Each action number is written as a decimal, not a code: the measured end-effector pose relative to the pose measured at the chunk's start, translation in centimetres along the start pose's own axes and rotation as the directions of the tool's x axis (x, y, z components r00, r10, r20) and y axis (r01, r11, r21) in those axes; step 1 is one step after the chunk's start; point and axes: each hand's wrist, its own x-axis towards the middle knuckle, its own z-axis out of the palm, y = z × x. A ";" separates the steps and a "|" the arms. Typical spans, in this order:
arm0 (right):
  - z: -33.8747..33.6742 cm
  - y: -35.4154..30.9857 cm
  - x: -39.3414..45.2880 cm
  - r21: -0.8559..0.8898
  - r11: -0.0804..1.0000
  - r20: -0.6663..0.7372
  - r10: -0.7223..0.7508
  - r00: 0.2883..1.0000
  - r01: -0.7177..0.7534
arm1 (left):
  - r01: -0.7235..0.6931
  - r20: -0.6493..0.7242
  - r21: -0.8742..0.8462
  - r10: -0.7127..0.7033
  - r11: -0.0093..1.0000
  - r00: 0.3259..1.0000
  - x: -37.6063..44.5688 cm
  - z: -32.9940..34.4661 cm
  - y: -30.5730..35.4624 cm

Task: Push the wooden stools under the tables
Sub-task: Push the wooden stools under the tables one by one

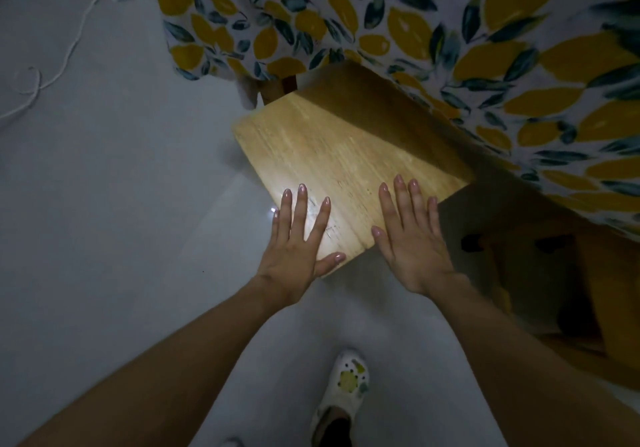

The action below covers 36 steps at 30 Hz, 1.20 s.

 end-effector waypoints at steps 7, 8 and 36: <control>-1.5 2.3 4.0 0.006 1.000 0.006 -0.018 1.000 0.018 | 0.034 0.041 0.028 -0.035 0.999 0.999 4.4 -1.4 0.4; -1.7 2.3 4.1 0.006 1.000 0.008 -0.016 1.000 0.016 | 0.037 0.068 0.024 -0.039 0.999 0.997 4.4 -1.6 0.4; -44.9 -19.8 7.9 0.212 0.977 -0.111 0.058 0.992 -0.034 | 0.295 -0.038 -0.615 -0.401 0.731 0.915 -2.2 -47.5 -13.7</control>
